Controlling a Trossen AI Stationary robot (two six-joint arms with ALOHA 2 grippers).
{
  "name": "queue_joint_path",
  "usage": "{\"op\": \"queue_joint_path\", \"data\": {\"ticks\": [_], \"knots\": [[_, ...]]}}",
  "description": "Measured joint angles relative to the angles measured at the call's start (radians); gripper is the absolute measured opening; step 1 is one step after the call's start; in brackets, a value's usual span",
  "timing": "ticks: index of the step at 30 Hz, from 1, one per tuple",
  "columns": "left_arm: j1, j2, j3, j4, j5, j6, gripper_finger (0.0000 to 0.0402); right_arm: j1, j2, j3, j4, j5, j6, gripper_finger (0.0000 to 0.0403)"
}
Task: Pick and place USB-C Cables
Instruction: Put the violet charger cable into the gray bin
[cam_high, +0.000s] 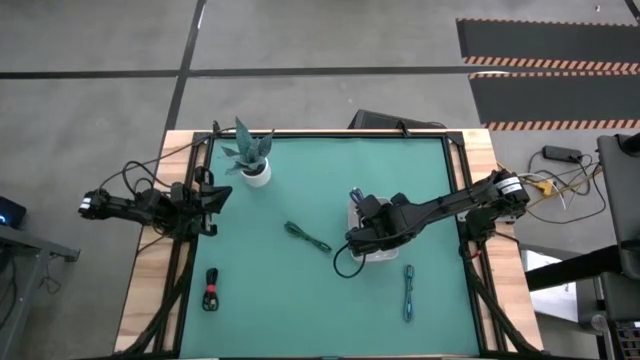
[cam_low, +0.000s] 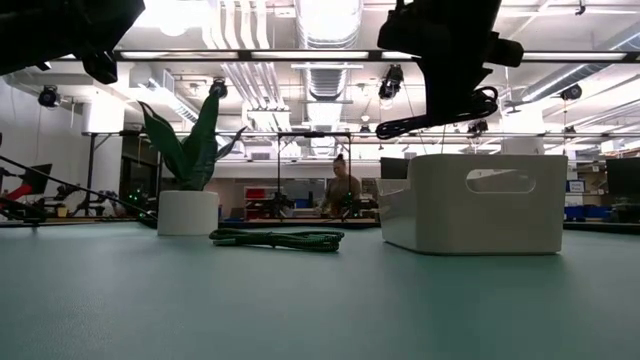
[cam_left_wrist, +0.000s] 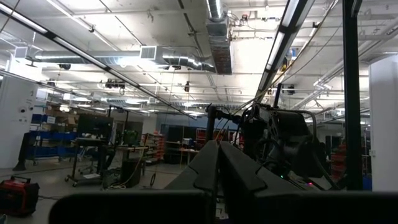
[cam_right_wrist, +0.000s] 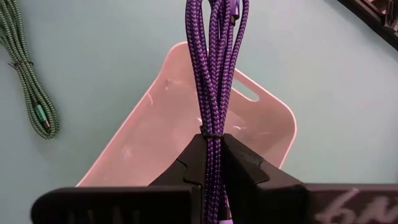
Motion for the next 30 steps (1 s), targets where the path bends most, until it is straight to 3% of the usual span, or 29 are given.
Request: {"op": "queue_joint_path", "data": {"ticks": [7,13,30], "knots": [[0.0,0.0,0.0,0.016,0.004,-0.002,0.0,0.0,0.0,0.0,0.005,0.0,-0.001,0.0024],[0.0,0.0,0.0,0.115,0.157,-0.053,0.0,0.0,0.001,0.0,0.008,0.0,-0.011,0.0024],[0.0,0.024,0.0,0.109,0.14,-0.046,0.0,0.0,0.001,0.0,0.018,0.0,-0.025,0.0024]]}}
